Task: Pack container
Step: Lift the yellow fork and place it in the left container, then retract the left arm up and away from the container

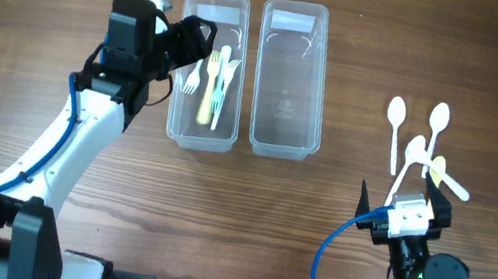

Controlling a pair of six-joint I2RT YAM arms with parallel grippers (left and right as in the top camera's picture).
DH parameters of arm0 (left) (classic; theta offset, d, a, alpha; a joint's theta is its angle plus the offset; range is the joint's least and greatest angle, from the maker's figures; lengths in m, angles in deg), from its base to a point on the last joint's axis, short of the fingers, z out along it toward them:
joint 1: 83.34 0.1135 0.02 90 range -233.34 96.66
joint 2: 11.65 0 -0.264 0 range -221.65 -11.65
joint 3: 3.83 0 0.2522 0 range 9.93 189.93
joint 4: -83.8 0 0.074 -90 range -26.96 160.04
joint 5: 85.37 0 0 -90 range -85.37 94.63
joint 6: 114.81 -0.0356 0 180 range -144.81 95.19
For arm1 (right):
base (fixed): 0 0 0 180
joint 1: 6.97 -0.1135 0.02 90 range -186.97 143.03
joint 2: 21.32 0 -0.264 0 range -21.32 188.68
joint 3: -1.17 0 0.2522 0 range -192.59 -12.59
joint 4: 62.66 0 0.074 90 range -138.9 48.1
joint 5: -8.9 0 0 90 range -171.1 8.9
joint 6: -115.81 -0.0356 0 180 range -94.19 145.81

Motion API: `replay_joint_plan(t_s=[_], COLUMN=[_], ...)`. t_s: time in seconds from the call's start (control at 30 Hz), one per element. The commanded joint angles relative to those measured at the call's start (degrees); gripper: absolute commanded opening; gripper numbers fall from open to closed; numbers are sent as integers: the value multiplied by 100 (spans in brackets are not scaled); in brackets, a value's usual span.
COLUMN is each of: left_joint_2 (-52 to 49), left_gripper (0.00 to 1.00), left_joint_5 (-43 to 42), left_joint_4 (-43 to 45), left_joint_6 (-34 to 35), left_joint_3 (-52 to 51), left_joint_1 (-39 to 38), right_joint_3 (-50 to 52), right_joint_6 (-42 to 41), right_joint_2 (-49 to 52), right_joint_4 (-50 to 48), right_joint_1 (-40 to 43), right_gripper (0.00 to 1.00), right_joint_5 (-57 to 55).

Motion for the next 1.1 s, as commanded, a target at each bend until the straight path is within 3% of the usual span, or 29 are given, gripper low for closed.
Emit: replay_joint_plan(t_s=[0.0, 0.2, 0.5, 1.07], left_joint_2=[61, 365, 431, 431], left_gripper=[81, 100, 100, 100], left_joint_5=[24, 872, 1049, 1054], left_joint_4=[157, -177, -992, -992], left_joint_6=[-514, -310, -205, -205], left_joint_3=[111, 125, 122, 122], left_joint_1=[122, 1080, 2844, 3018], right_joint_3=[-2, -2, -2, -2], right_joint_6=[44, 42, 42, 44], right_joint_2=[-46, -46, -46, -46], right_joint_4=[-15, -15, -15, -15], right_joint_1=[17, 17, 17, 17], right_gripper=[100, 100, 100, 100], right_joint_5=[68, 68, 68, 68])
